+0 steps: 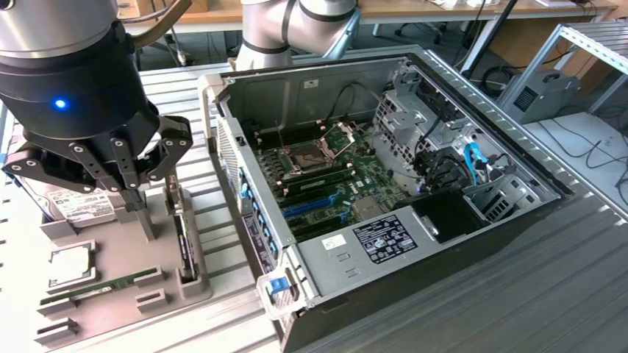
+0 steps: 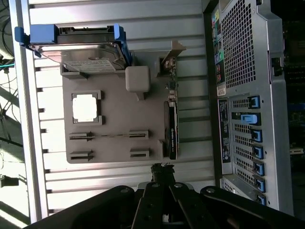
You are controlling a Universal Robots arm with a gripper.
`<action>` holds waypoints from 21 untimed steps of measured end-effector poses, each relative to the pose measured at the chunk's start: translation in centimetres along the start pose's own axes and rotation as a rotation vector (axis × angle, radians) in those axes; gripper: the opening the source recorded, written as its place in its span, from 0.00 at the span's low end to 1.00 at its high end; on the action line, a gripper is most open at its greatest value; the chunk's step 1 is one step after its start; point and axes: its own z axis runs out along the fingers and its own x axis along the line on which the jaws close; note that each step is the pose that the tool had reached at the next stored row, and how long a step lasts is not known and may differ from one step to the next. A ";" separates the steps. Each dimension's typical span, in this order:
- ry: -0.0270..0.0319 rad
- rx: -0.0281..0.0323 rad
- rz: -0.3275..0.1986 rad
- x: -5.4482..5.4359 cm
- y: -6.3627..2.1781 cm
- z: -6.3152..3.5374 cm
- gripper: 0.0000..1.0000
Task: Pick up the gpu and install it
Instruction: 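Pick up the gpu and move the gpu toward the slot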
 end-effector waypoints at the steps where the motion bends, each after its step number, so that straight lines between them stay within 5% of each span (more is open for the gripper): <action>1: 0.0000 0.0000 0.000 0.0 0.00 0.00 0.11; 6: 0.0000 0.0000 0.000 0.0 0.00 0.00 0.11; 9: 0.0000 0.0000 0.000 0.0 0.00 0.00 0.30; 15: 0.0000 0.0000 0.000 0.0 0.00 0.00 0.48; 21: 0.0000 0.0000 0.000 0.0 -0.02 0.46 0.48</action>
